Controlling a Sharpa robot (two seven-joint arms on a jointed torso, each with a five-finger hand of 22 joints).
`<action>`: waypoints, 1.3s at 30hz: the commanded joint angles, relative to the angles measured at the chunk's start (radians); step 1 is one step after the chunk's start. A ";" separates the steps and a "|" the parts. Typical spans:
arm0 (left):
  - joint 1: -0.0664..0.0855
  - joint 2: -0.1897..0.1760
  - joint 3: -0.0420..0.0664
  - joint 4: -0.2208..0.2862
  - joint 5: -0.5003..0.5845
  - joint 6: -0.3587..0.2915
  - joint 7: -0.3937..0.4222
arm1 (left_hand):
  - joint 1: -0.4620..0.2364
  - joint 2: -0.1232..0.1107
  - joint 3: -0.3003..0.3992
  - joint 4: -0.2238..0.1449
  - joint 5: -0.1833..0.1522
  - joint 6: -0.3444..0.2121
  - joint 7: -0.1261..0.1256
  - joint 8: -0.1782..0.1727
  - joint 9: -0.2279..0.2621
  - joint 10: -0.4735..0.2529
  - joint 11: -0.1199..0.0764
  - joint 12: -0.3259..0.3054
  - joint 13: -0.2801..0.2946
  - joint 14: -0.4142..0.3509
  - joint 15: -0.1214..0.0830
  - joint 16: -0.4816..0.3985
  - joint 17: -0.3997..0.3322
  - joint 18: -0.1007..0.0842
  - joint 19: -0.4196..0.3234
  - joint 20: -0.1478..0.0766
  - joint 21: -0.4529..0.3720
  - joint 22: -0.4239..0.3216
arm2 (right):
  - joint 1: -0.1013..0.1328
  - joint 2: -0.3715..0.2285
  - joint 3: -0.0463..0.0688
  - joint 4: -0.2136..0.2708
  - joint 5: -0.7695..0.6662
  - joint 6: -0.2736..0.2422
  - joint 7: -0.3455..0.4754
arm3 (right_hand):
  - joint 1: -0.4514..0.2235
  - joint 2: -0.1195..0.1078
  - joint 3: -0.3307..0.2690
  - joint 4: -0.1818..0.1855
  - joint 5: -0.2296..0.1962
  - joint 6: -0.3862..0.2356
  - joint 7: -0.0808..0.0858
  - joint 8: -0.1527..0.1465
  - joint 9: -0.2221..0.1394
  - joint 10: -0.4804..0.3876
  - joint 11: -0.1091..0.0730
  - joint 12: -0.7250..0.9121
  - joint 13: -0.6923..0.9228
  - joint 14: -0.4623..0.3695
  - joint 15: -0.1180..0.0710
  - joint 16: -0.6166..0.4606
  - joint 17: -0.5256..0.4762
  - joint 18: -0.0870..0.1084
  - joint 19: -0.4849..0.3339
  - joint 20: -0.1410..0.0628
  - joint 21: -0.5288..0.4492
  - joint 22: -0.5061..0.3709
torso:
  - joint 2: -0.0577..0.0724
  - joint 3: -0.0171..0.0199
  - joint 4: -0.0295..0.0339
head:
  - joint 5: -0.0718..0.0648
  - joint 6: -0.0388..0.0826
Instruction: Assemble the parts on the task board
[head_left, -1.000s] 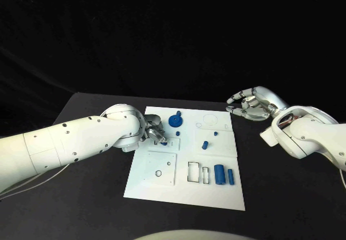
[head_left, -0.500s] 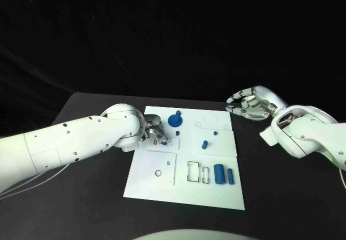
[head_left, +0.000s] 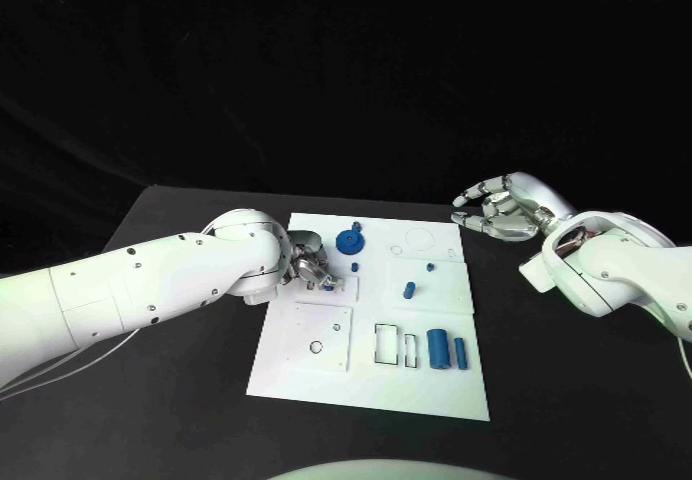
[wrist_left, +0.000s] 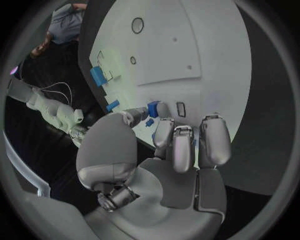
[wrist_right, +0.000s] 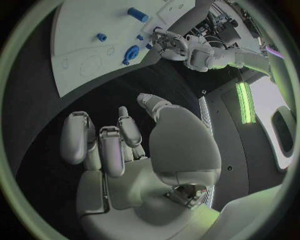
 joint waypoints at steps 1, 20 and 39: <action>-0.002 0.005 -0.001 0.000 0.002 0.020 0.005 | -0.003 0.007 -0.007 0.000 -0.006 0.001 0.006 -0.005 0.000 0.007 0.003 0.006 0.002 0.101 -0.006 0.003 0.253 -0.008 0.001 -0.004 0.004 0.001 | -0.001 0.000 0.000 0.002 -0.002 0.001 0.009 | -0.005 -0.006 0.000 0.009 0.002 -0.005 0.001 0.006 -0.002 -0.008 -0.003 -0.007 -0.002 0.058 -0.005 -0.005 0.063 0.020 -0.004 0.001 -0.003 0.002 | 0.000 -0.0001 -0.0004 | 0.000 0.001; -0.002 -0.023 0.007 0.033 0.001 0.002 0.008 | -0.043 0.004 -0.112 0.014 -0.007 0.000 0.009 -0.015 0.002 -0.003 0.006 -0.006 -0.013 0.098 -0.003 -0.001 0.241 -0.007 0.001 -0.002 0.002 -0.001 | -0.003 0.001 0.000 -0.003 0.001 0.000 0.011 | -0.014 -0.007 -0.005 0.018 -0.008 -0.007 0.000 0.008 -0.002 -0.008 -0.003 -0.007 -0.004 0.058 -0.005 -0.006 0.063 0.021 -0.005 0.001 -0.006 0.000 | -0.001 0.0004 0.0001 | -0.007 0.003; 0.008 -0.052 0.051 0.068 -0.005 -0.015 0.007 | -0.055 0.008 -0.138 0.016 -0.007 -0.001 0.010 -0.018 0.003 -0.009 0.007 -0.013 -0.024 0.096 -0.003 -0.004 0.233 -0.007 0.000 -0.002 0.000 -0.004 | -0.005 0.002 0.000 -0.008 0.004 -0.005 0.012 | -0.016 -0.007 -0.006 0.021 -0.010 -0.008 0.000 0.009 -0.002 -0.011 -0.003 -0.010 -0.008 0.058 -0.005 -0.007 0.060 0.021 -0.006 0.001 -0.010 -0.002 | 0.000 0.0004 0.0003 | -0.012 0.011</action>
